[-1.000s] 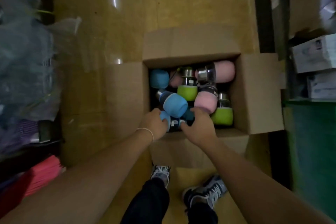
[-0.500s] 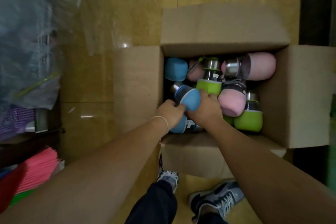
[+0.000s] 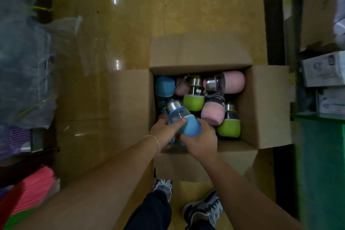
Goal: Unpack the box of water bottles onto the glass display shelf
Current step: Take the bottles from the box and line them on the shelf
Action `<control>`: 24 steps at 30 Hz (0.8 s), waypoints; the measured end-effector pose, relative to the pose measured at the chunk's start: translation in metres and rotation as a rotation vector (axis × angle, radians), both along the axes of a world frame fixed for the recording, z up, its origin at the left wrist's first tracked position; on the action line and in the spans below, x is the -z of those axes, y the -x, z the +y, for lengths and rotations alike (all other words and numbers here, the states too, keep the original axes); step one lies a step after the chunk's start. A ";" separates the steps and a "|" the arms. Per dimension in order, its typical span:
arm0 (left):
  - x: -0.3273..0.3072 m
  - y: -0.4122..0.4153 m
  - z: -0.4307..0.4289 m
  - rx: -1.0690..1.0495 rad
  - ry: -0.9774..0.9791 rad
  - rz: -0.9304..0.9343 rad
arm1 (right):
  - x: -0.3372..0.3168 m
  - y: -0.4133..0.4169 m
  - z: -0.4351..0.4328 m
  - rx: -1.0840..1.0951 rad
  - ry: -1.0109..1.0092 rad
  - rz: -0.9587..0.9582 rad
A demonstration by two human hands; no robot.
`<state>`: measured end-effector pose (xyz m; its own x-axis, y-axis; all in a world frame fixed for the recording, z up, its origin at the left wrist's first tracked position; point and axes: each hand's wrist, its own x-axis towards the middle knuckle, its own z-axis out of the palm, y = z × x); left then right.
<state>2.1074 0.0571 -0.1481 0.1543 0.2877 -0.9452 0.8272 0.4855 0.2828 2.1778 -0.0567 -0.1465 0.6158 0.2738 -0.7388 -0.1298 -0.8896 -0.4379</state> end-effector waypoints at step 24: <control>-0.389 -0.086 -0.110 -0.066 -0.090 -0.499 | -0.379 -0.050 -0.125 0.260 -0.347 -0.165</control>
<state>2.1937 -0.0530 0.2410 0.5595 0.3889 -0.7319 0.5491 0.4876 0.6788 2.2275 -0.1816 0.2323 0.7985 0.3087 -0.5168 -0.2322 -0.6342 -0.7375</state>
